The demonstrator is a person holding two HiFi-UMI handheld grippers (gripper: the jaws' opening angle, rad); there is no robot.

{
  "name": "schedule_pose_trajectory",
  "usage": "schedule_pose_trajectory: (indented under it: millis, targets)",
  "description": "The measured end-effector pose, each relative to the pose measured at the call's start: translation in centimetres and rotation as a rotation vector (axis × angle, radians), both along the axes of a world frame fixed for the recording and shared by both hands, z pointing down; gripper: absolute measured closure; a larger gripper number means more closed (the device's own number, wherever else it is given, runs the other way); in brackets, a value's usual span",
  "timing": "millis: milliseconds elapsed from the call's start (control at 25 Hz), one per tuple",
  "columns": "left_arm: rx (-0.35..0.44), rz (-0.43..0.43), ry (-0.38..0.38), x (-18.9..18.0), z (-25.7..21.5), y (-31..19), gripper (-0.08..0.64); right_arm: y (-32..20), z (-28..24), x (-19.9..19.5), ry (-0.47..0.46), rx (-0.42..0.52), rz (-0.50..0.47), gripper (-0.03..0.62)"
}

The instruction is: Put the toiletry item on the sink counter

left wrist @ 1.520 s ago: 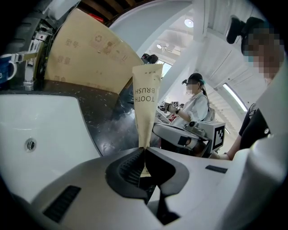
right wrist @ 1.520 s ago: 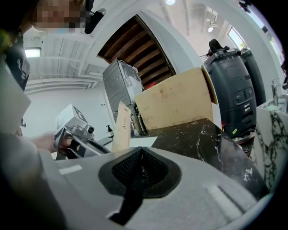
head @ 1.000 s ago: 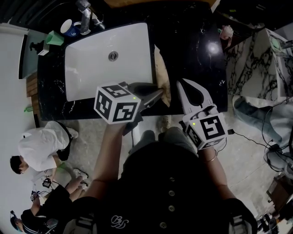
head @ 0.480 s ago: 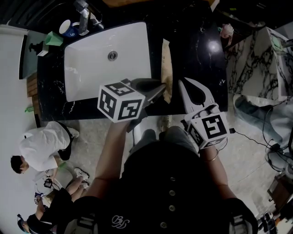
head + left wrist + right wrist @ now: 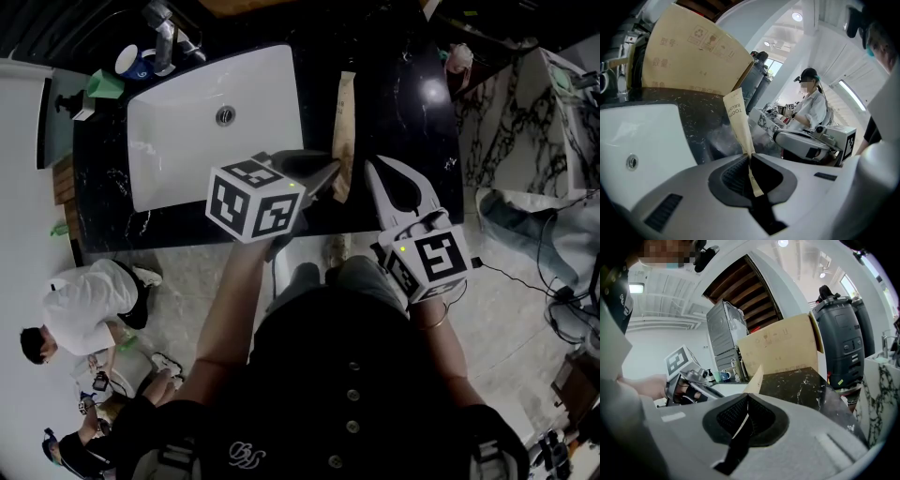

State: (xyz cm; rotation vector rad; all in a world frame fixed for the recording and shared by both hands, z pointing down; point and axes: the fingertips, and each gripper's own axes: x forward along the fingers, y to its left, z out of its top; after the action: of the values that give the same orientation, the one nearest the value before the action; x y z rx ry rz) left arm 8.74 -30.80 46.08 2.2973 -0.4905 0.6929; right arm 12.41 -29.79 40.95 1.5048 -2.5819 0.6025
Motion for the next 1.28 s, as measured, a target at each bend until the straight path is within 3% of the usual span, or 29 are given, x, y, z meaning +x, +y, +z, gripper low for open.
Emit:
schedule_pose_trajectory:
  millis: [600,1280]
  targets:
    - [0.066,0.043,-0.099,0.9,1.3,-0.1,0.543,1.2,-0.2,-0.1,0.015,0.007,-0.017,0.589]
    - [0.124,0.047,-0.138,1.9,1.8,0.0,0.543,3.5,-0.8,0.7,0.030,0.017,0.030,0.589]
